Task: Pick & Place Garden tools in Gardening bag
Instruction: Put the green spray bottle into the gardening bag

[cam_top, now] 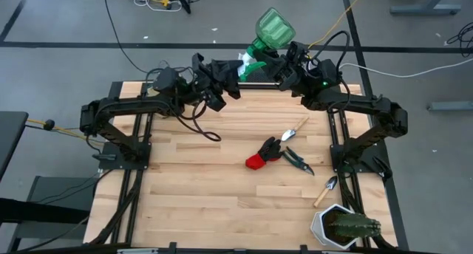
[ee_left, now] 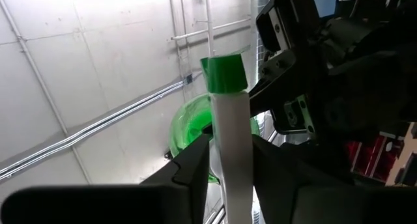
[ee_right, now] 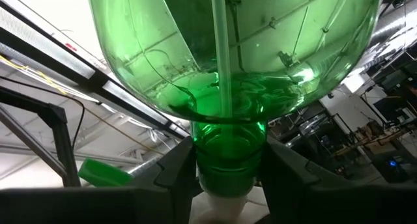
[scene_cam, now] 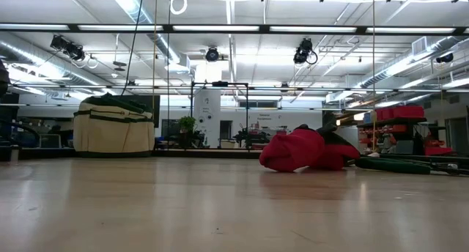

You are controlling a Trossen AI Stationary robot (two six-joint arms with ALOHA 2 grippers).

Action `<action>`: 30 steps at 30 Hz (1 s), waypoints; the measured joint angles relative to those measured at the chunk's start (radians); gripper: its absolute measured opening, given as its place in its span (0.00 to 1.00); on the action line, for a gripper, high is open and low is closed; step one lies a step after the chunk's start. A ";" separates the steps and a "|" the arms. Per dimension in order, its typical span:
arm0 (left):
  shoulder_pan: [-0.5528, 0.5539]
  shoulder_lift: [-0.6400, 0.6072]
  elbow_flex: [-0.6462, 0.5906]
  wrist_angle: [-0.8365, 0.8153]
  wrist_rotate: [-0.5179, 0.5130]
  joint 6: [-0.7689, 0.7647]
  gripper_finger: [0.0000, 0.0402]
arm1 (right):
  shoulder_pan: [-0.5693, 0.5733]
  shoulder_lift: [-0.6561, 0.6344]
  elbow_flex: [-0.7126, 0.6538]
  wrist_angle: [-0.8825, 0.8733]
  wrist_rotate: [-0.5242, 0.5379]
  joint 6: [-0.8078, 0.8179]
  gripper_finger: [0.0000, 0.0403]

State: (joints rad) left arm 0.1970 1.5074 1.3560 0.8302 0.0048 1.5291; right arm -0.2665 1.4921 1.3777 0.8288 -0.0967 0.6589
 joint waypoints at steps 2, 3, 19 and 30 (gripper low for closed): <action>0.000 0.000 0.000 -0.005 0.000 0.000 0.25 | 0.000 0.000 0.000 0.000 0.000 0.000 0.37; 0.000 0.000 0.000 -0.008 0.000 0.000 0.24 | 0.000 0.000 0.000 0.000 0.000 0.000 0.37; 0.000 -0.002 0.000 -0.018 -0.001 -0.001 0.18 | 0.000 0.000 0.000 0.000 0.000 -0.009 0.37; 0.000 0.000 0.000 -0.027 -0.006 0.001 0.17 | 0.000 0.000 0.000 -0.010 0.003 0.014 0.49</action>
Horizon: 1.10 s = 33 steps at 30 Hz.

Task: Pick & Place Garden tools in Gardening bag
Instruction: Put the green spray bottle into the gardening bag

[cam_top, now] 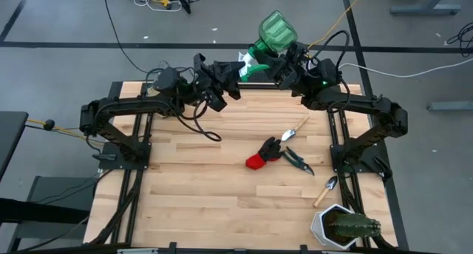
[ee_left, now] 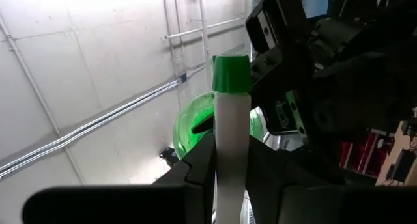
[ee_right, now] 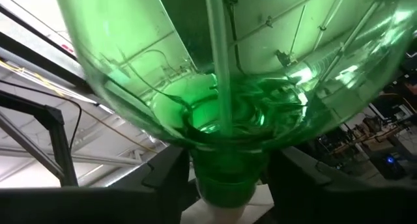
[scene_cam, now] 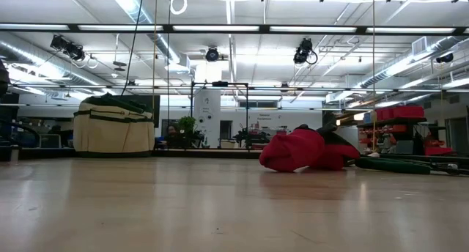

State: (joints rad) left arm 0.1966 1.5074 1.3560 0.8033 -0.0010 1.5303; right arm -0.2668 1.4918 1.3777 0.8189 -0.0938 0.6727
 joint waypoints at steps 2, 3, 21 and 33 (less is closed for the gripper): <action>0.000 0.000 0.000 0.002 0.000 0.000 0.17 | 0.000 0.000 0.000 0.000 0.000 0.000 0.51; 0.000 0.000 0.000 0.002 -0.003 0.000 0.17 | 0.000 0.000 0.000 0.000 0.000 0.000 0.52; 0.000 -0.003 0.000 0.008 -0.065 0.000 0.15 | 0.000 0.000 0.000 0.001 -0.020 0.000 0.58; 0.002 -0.055 -0.001 0.007 -0.146 -0.072 0.15 | 0.001 -0.001 -0.001 0.014 -0.057 0.000 0.58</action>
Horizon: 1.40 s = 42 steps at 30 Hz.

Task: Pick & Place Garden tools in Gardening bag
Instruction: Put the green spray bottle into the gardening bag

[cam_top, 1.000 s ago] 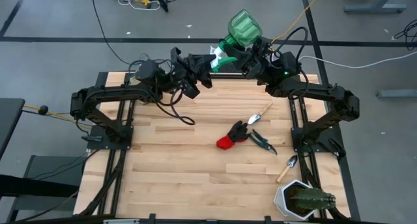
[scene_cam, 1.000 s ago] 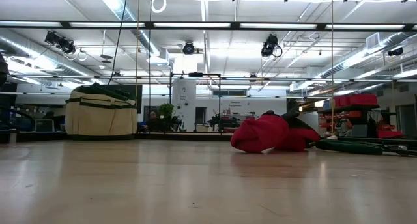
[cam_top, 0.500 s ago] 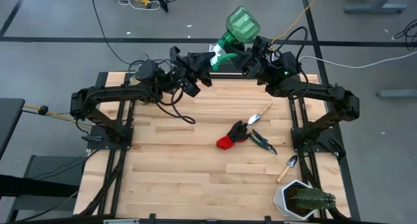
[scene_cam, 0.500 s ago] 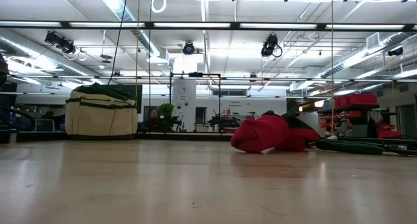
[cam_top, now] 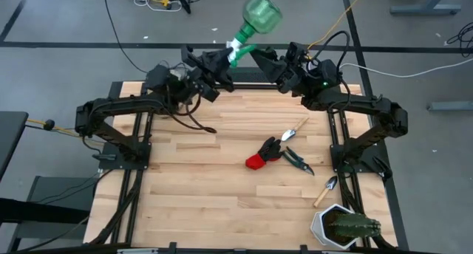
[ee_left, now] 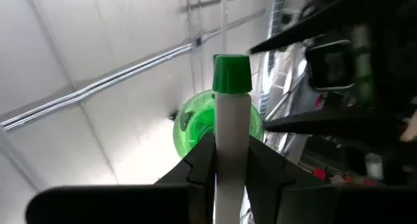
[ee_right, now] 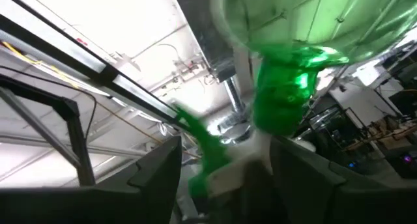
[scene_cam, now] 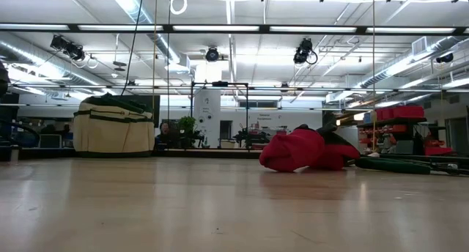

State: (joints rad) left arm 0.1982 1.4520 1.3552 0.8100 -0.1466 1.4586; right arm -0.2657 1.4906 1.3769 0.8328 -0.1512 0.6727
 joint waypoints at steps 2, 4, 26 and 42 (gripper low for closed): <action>0.000 -0.012 0.000 -0.004 -0.003 -0.001 0.15 | 0.000 0.000 0.000 0.002 -0.001 0.000 0.58; 0.000 -0.029 -0.001 -0.022 -0.020 -0.006 0.15 | -0.001 0.000 0.000 0.009 -0.001 0.000 0.58; 0.008 -0.157 0.000 -0.263 -0.167 -0.206 0.15 | -0.017 -0.016 0.000 -0.073 -0.083 -0.161 0.35; 0.008 -0.190 0.000 -0.575 -0.101 -0.541 0.15 | -0.035 -0.114 0.000 -0.329 -0.104 -0.373 0.05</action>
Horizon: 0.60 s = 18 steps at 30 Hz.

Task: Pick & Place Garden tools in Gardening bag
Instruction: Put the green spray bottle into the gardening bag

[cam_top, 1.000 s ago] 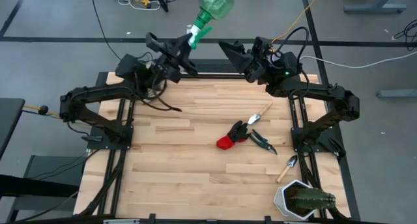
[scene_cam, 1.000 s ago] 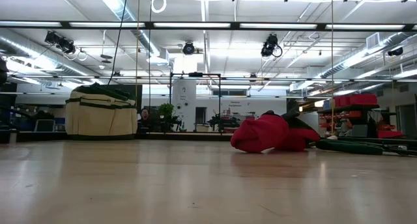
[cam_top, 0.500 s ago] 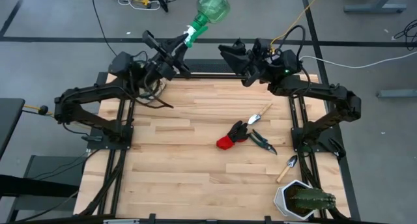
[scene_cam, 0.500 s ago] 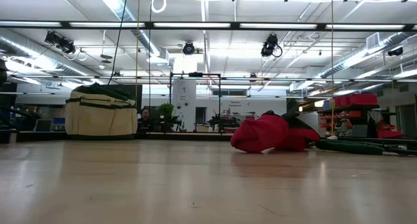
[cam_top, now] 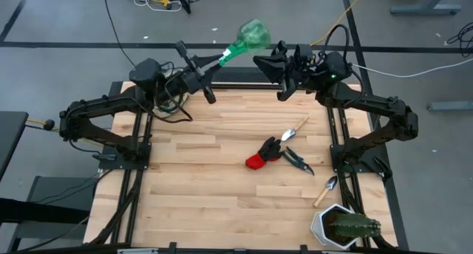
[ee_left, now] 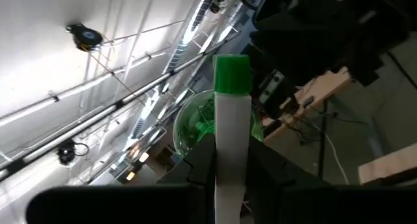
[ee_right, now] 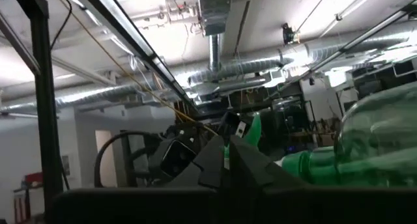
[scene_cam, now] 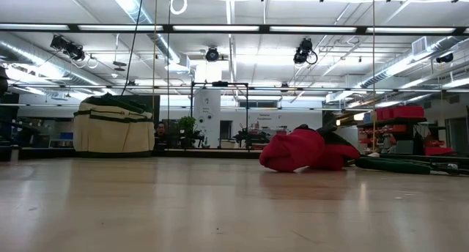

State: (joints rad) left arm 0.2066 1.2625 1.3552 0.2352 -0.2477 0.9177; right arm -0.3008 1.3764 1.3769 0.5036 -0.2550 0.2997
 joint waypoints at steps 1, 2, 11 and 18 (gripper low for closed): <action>0.000 0.000 0.000 -0.008 0.003 -0.012 0.15 | 0.000 0.000 0.000 -0.003 0.000 -0.006 0.03; 0.000 0.000 0.000 -0.012 0.006 -0.018 0.15 | 0.000 -0.001 0.000 -0.007 -0.005 -0.009 0.02; 0.002 -0.069 0.000 -0.112 -0.011 -0.043 0.15 | 0.000 -0.030 0.002 -0.051 -0.025 -0.094 0.00; 0.017 -0.158 0.000 -0.225 -0.031 -0.072 0.15 | 0.000 -0.082 0.002 -0.142 -0.025 -0.143 0.00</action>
State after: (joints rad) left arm 0.2239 1.1047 1.3554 0.0100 -0.2785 0.8454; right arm -0.3008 1.2947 1.3785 0.3615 -0.2799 0.1564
